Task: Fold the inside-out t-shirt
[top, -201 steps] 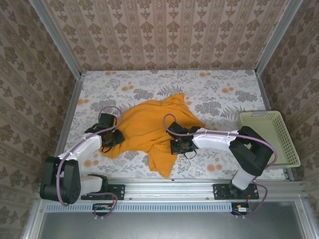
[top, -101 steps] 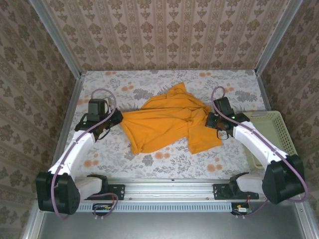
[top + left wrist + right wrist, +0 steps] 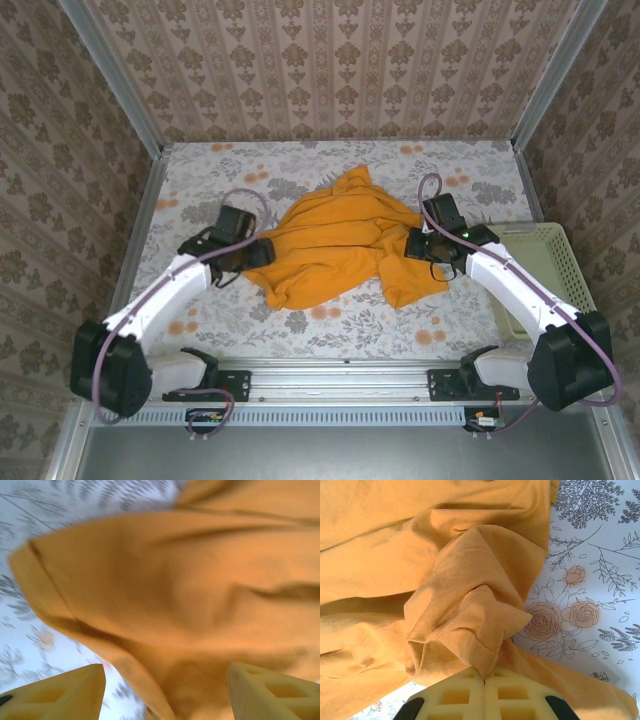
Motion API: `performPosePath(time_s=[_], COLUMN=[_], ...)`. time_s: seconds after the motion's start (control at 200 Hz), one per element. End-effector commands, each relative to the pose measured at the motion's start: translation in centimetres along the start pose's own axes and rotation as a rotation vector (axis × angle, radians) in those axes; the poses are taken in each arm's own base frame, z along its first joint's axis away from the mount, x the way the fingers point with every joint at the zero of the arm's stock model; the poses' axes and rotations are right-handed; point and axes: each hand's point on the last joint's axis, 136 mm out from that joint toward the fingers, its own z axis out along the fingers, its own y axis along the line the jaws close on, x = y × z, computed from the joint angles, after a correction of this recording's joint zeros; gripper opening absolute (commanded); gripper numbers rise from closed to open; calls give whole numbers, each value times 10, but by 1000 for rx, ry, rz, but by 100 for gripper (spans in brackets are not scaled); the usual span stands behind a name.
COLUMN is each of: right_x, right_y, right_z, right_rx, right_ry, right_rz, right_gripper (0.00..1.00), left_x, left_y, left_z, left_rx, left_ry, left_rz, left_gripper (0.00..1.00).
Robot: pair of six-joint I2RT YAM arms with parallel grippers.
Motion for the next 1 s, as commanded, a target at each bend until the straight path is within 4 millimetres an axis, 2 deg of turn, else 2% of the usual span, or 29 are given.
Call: performPosePath(time_s=[0.0,0.155,0.29,0.36,0.45,0.525,0.62,0.795,0.99], right_x=[-4,-7,-11,-11,-10,-10,-11,-20,-28], right_y=[5,-3,-7,-7,-13,-25,-40,-58,-61], right_z=[-5,-4,-5,-4,-4,-3,-2,-2,-2], right_rx=[-13,34,57,58,81,123,144,179,196], right_ry=[5,-8,-20,-19,-25,-25,-24,-31,-42], right_rz=[-14,-15,-13,-13,-6,15,54,98,101], right_gripper=[0,0,0,0,0,0,0,0,0], left_x=[34,65,73,76,82,88,97,97,99], left_y=[27,-1,-22,-22,-11,-5,6,41,77], left_z=[-10,8,18,24,31,36,38,20,5], left_rx=[-177,-94,-135,-192,-274,-291,-306,-374,-425], left_ry=[26,100,152,178,212,220,238,201,168], left_rz=[-24,11,111,148,168,173,164,105,21], left_gripper=[66,65,67,68,67,65,58,39,33])
